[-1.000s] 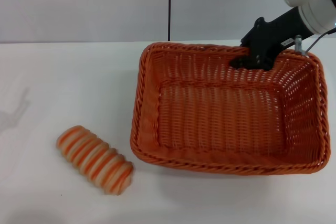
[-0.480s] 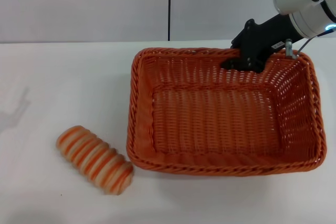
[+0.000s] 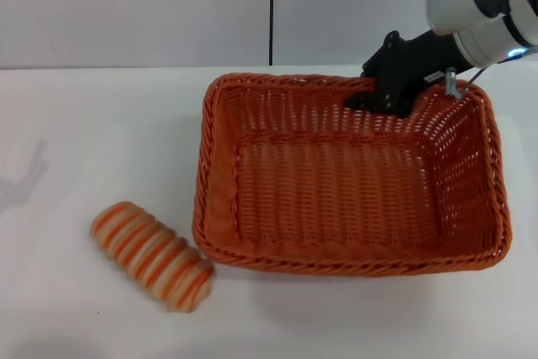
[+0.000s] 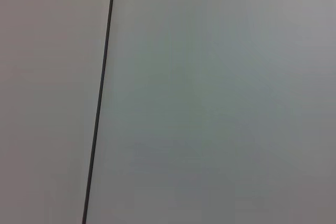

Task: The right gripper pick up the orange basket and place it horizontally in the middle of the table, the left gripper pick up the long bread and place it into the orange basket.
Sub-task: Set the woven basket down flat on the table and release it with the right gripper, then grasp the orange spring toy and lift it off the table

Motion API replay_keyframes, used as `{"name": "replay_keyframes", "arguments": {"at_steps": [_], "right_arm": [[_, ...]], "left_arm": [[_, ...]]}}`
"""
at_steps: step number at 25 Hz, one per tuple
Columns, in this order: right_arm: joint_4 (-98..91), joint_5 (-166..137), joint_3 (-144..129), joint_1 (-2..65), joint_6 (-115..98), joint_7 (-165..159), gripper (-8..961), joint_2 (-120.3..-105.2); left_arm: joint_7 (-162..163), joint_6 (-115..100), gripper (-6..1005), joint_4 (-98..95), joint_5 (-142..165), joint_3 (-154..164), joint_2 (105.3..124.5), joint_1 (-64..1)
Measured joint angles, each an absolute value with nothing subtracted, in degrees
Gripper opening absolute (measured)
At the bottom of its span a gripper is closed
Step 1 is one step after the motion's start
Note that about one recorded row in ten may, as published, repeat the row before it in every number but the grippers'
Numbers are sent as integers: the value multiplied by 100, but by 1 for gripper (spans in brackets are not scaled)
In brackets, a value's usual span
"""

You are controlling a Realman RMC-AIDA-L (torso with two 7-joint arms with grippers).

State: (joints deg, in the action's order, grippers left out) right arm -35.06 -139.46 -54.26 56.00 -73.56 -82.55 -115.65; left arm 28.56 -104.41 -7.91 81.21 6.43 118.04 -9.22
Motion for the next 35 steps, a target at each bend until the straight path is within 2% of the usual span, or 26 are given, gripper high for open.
{"name": "replay_keyframes", "arguments": {"at_steps": [16,22,25,31,35], "right_arm": [[-3568,-14153,-5804,5598,-7073,-8449,206,-11721],[-3796,-14210,-5807,5567,-7136,-8526,424,-11724],[-4043,-14210,-5809,5493,-7328,-8619,628,-11741],[-5108,-13909,-5762,5042,-8048,-8827,629,-11869],[-6325,-13134,-5826,4491,-8648,-9149,629,-11880]], "left_arm": [[2856,-10368,829,-787,8117,642,11804,-932],[2856,-10366,828,-783,8112,641,11804,-932],[2856,-10353,828,-782,8111,641,11803,-948],[2852,-10289,827,-788,8112,636,11803,-978],[2852,-10246,827,-813,8113,623,11802,-1002]]}}
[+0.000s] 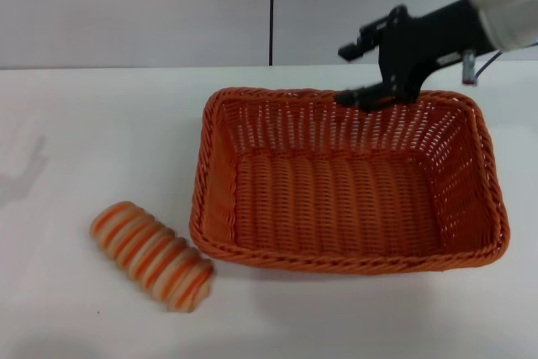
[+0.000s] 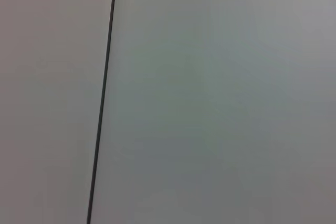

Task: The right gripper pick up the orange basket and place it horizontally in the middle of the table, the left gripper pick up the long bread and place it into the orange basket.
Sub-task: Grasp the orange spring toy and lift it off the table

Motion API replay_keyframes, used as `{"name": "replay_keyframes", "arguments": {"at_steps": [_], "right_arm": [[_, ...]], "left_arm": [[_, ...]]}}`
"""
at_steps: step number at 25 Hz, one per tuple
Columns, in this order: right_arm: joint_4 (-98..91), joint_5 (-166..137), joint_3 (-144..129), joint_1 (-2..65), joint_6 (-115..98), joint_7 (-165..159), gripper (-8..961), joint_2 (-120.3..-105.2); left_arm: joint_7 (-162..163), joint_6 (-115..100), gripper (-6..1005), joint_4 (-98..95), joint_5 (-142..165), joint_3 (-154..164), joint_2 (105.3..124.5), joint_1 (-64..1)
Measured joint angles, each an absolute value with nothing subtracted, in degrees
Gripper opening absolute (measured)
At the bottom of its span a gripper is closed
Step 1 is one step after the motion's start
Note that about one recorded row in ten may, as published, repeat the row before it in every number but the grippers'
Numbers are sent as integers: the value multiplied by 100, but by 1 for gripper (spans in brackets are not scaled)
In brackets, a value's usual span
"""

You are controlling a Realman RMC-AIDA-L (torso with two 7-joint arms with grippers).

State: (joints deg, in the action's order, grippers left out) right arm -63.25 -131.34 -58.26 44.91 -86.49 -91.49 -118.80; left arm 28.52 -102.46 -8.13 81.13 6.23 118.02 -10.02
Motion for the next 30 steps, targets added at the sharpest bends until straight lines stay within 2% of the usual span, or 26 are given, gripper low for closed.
{"name": "replay_keyframes", "arguments": {"at_steps": [2,3,4,6,8,12,16,19,21,23,27,28,29,30], "right_arm": [[-7004,-12821,-5836,4168,-8791,-9332,629,-11880],[-7693,-12476,-5846,3783,-8874,-9514,629,-11882],[-7693,-12476,-5846,3783,-8874,-9514,629,-11882],[-8364,-11986,-5792,3370,-8952,-9674,629,-11880],[-9121,-11017,-5447,2753,-9099,-9786,629,-11886],[-9275,-9939,-5008,2252,-9257,-9802,629,-11895],[-8693,-8755,-4246,1569,-9307,-9665,629,-11899],[-8100,-8405,-3888,1409,-9367,-9493,629,-11882],[-7402,-8136,-3405,1272,-9561,-9244,629,-11871],[-6996,-8107,-3069,1201,-9672,-9064,629,-11879],[-6401,-8119,-2729,1088,-9722,-8848,629,-11867],[-6220,-8125,-2653,1051,-9729,-8781,629,-11859],[-6072,-8126,-2594,1005,-9735,-8707,629,-11858],[-5973,-8127,-2549,971,-9744,-8645,629,-11858]], "left_arm": [[2852,-10198,826,-818,8113,607,11798,-1018],[2859,-10154,826,-824,8112,590,11796,-1041],[2859,-10154,826,-824,8112,590,11796,-1041],[2915,-10107,826,-858,8112,577,11793,-1071],[3285,-9886,826,-1090,8141,602,11786,-1151],[3816,-9602,825,-1414,8162,703,11786,-1250],[4788,-9290,825,-2125,8174,1064,11786,-1338],[4788,-9290,825,-2125,8174,1064,11786,-1338],[6377,-8642,824,-3374,8179,1903,11786,-1351],[6791,-8471,824,-3727,8181,2153,11784,-1335],[6791,-8471,824,-3727,8181,2153,11784,-1335],[8367,-7916,824,-5178,8443,2943,11724,-1254],[9030,-7858,824,-5657,8844,3019,11647,-1304],[9030,-7858,823,-5657,8844,3019,11647,-1304]]}}
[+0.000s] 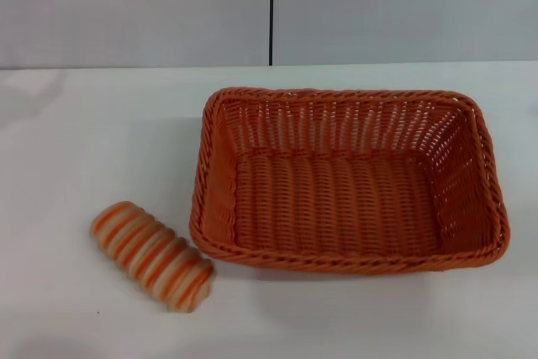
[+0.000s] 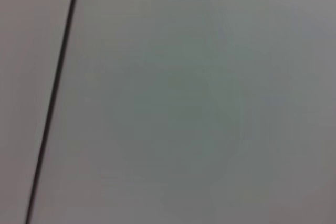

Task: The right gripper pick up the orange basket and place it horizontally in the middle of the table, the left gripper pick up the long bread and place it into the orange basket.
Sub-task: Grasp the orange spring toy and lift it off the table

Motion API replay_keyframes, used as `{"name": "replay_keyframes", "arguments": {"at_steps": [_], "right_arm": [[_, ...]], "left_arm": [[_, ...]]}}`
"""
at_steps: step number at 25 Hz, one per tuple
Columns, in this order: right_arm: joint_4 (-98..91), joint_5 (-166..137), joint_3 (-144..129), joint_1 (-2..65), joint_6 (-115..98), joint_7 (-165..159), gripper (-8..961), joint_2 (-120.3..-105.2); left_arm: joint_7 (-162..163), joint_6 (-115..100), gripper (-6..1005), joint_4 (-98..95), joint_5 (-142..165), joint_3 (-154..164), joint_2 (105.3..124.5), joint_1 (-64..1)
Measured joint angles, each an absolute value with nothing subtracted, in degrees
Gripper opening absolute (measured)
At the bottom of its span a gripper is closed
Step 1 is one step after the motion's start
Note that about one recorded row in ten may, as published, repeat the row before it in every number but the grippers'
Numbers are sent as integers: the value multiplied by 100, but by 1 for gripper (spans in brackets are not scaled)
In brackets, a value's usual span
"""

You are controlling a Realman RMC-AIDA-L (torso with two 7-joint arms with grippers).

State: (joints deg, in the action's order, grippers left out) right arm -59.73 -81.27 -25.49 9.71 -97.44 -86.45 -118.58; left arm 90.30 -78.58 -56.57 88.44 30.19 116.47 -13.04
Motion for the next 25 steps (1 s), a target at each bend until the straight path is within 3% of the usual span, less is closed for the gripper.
{"name": "replay_keyframes", "arguments": {"at_steps": [1,3,4,6,7,8,9,10,11,13,17,25], "right_arm": [[-5789,-8128,-2455,910,-9771,-8537,629,-11860],[-5678,-8136,-2401,864,-9791,-8479,629,-11859],[-5678,-8136,-2401,864,-9791,-8479,629,-11859],[-5642,-8190,-2385,823,-9796,-8464,629,-11847],[-5639,-8229,-2383,812,-9789,-8463,629,-11837],[-5639,-8229,-2383,812,-9789,-8463,629,-11837],[-5637,-8246,-2382,811,-9779,-8464,629,-11834],[-5637,-8246,-2382,811,-9779,-8464,629,-11834],[-5634,-8278,-2381,819,-9754,-8462,629,-11831],[-5633,-8288,-2380,842,-9745,-8453,629,-11828],[-5616,-8289,-2377,900,-9740,-8439,628,-11807],[-5365,-8296,-2361,1097,-9734,-8349,628,-11771]], "left_arm": [[10219,-8022,823,-6423,9764,3038,11401,-1509],[10471,-8152,823,-6560,10019,3041,11301,-1564],[10713,-8289,823,-6681,10262,3038,11196,-1624],[11274,-8813,823,-6926,10905,3009,10812,-1794],[11362,-8989,823,-6959,11037,3003,10697,-1837],[11362,-8989,823,-6959,11037,3003,10697,-1837],[11435,-9566,823,-6975,11261,3002,10418,-1922],[11435,-9566,822,-6975,11261,3002,10418,-1922],[11492,-9961,822,-6955,11396,3003,10265,-1999],[11599,-10279,822,-6958,11618,3022,10166,-2089],[11698,-10707,822,-7002,12294,3068,10168,-2293],[11626,-11090,821,-6824,13649,3582,10698,-2776]]}}
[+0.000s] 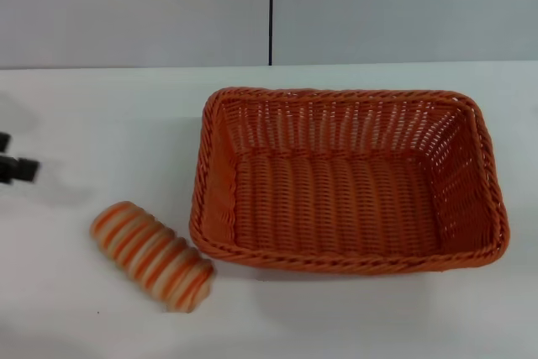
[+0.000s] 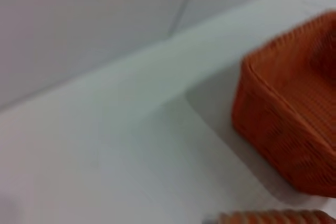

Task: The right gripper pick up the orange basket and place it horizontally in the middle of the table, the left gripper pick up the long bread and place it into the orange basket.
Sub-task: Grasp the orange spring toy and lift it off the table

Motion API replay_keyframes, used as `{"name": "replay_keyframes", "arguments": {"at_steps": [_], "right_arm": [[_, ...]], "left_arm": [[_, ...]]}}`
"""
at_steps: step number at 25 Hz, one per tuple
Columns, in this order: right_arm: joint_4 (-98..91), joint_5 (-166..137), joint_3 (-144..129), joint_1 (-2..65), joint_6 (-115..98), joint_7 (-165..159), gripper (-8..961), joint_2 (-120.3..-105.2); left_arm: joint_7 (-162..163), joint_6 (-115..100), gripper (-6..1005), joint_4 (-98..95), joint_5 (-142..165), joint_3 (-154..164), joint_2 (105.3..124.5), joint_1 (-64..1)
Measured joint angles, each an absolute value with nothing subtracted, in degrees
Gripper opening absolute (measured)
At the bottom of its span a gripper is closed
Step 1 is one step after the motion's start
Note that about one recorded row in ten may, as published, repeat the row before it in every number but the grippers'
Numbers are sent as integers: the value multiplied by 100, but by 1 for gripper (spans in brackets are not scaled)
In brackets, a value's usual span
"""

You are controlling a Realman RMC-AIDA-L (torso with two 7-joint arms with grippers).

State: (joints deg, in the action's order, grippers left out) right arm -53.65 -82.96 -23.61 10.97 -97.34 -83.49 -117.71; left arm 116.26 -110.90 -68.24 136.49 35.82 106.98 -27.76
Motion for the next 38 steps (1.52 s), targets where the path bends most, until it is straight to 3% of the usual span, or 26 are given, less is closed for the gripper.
{"name": "replay_keyframes", "arguments": {"at_steps": [5,6,7,11,16,29,38], "right_arm": [[-5346,-8351,-2377,1147,-9744,-8341,628,-11768],[-5336,-8353,-2380,1144,-9750,-8340,628,-11771],[-5313,-8355,-2382,1140,-9760,-8339,628,-11774],[-5144,-8393,-2366,1133,-9778,-8324,628,-11760],[-5094,-8438,-2339,1138,-9785,-8323,628,-11737],[-4977,-8438,-2337,1113,-9821,-8241,628,-11741],[-4905,-8439,-2338,1076,-9836,-8193,628,-11737]], "left_arm": [[11684,-11061,820,-6675,13967,3666,10934,-2915],[11694,-10953,820,-6740,14180,3673,11072,-2913],[11694,-10953,820,-6740,14180,3673,11072,-2913],[11580,-10663,820,-6799,14455,3715,11389,-2845],[11351,-10458,819,-6746,14648,3737,11561,-2827],[11074,-10156,818,-6304,14672,3786,11755,-2800],[11021,-9811,817,-5929,14656,3982,11790,-2769]]}}
